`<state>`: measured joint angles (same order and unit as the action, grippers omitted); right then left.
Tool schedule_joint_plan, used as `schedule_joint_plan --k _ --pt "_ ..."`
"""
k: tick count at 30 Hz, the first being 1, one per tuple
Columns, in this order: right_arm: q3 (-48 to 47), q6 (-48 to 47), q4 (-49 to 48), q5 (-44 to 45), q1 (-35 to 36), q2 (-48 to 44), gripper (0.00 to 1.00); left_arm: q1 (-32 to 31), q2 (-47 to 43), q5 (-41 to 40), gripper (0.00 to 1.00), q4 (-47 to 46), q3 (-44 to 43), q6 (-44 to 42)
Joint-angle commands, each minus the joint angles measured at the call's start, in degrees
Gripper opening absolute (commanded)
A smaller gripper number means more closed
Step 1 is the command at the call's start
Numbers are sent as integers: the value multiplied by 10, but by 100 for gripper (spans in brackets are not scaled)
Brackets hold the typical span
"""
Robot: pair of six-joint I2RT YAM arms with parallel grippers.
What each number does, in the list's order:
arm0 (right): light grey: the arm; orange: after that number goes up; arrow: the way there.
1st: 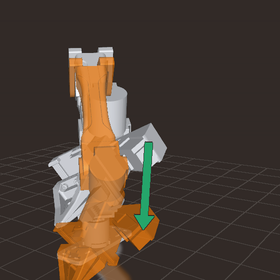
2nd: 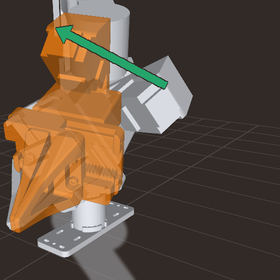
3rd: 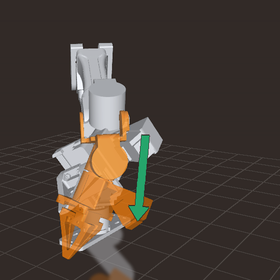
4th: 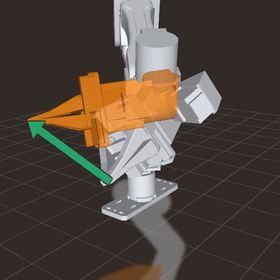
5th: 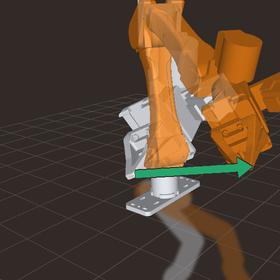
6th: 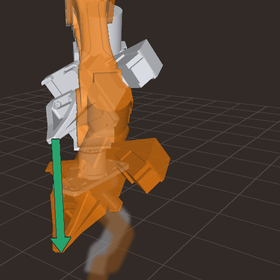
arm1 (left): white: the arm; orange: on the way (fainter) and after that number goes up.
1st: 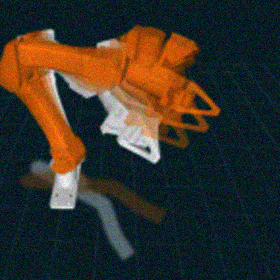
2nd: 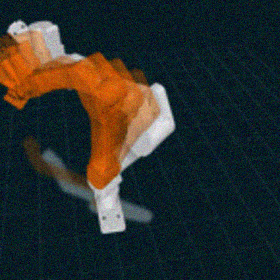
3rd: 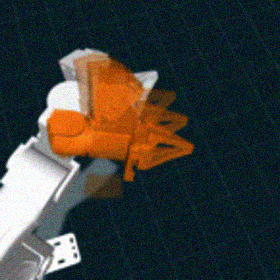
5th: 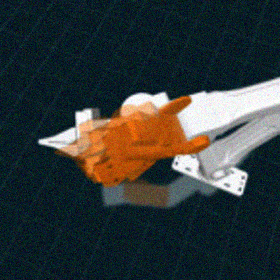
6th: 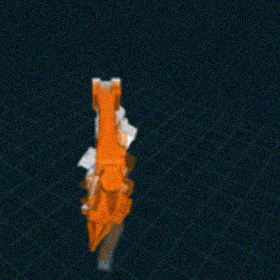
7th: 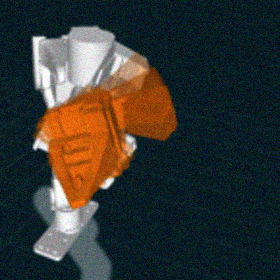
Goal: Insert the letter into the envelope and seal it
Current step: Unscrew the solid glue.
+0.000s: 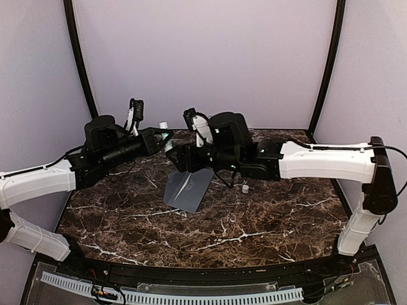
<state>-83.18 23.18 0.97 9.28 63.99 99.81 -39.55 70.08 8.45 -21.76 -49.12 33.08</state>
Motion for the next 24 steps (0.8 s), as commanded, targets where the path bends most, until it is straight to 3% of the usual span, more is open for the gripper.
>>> schedule_joint_plan --k 1,6,12,17,20,24 --pt "81 -63 -118 -114 -7 -89 79 -1 -29 -22 0 16 -15 -29" --pt "163 -30 -170 -167 -43 -145 83 9 -39 8 0 0 -11 -43" --pt "272 67 -356 -282 -104 -193 85 14 -58 126 0 -94 15 -45" --pt "265 89 -409 -356 -113 -173 81 15 -48 259 0 -204 28 -13" --pt "244 100 -423 -405 -111 -149 74 15 -41 290 0 -262 34 11" --pt "220 100 -422 -423 -101 -121 68 15 -36 304 0 -270 35 7"
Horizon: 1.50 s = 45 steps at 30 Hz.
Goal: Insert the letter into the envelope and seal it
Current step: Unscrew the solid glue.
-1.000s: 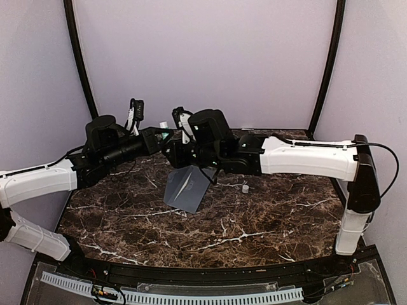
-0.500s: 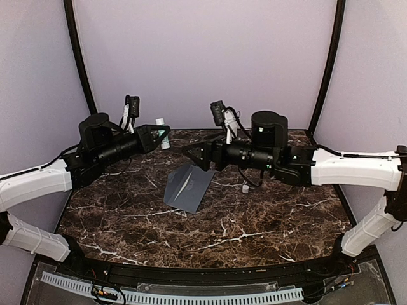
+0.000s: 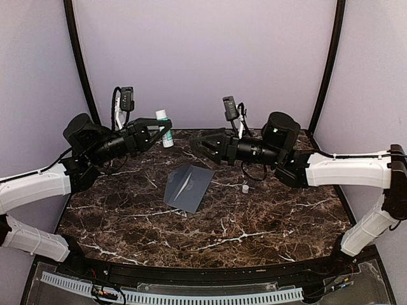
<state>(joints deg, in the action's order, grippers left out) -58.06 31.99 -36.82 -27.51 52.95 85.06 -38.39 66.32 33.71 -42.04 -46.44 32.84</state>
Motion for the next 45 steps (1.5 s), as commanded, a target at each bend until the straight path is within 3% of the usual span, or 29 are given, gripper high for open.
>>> schedule_joint_plan --k 1,14,35,45 --pt "-39 12 -41 -58 12 35 66 4 2 53 0 -68 9 9" --pt "-138 -7 -5 -90 43 111 43 4 5 66 0 -68 13 9" --pt "-150 -8 5 -102 50 125 19 3 3 57 0 -61 13 3" --pt "-133 -18 17 -57 50 107 10 3 2 44 0 -43 18 -17"
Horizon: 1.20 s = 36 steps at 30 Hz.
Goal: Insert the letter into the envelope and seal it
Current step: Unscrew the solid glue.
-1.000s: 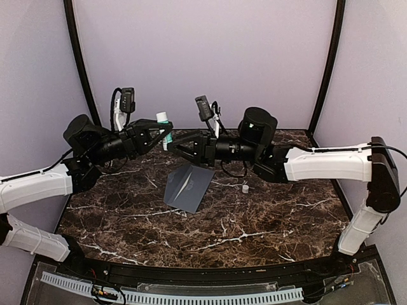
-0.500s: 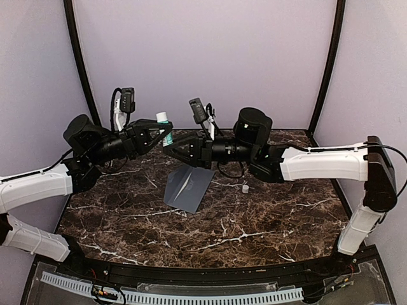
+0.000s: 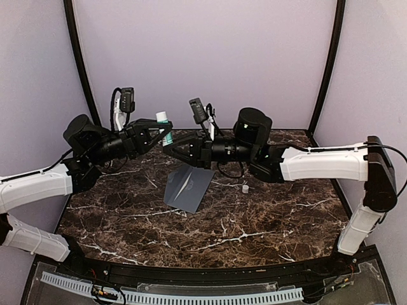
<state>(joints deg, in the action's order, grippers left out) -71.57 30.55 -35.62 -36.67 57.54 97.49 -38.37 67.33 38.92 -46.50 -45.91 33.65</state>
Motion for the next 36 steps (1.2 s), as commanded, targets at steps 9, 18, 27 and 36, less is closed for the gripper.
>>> schedule_joint_plan --k 9,18,27,36 --pt "-22 -22 131 159 0 -18 7 1 -8 -55 0 47 40 -77" --pt "-81 -3 238 267 -1 4 7 -21 -25 -196 0 105 59 -136" --pt "-137 22 312 361 4 32 7 -52 -6 -327 0 198 29 -164" --pt "-201 9 354 413 21 70 8 -57 16 -357 0 234 -1 -150"
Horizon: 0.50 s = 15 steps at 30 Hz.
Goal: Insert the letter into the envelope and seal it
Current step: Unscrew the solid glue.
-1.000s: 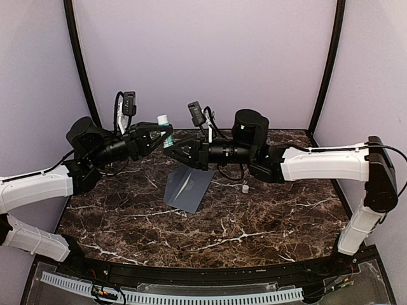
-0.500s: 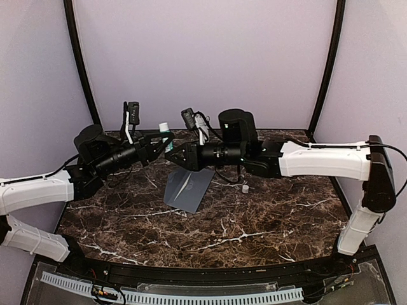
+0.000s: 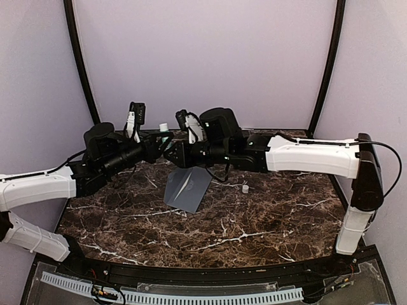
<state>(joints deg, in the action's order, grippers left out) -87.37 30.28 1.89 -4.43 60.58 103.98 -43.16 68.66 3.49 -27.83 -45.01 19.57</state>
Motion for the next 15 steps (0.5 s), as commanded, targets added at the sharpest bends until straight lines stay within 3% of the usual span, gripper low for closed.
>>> schedule_joint_plan --k 1,5,8,15 --pt "-44 11 -21 88 -8 6 8 -9 4 2 0 45 -10 -8" --pt "-24 -4 -38 58 -12 -7 9 -9 0 27 0 30 -5 -9" --pt "27 -21 -107 -16 -21 -39 9 -8 -9 58 0 21 -5 -11" --pt "138 -28 -282 -231 -46 -111 10 1 -38 237 0 -35 -8 16"
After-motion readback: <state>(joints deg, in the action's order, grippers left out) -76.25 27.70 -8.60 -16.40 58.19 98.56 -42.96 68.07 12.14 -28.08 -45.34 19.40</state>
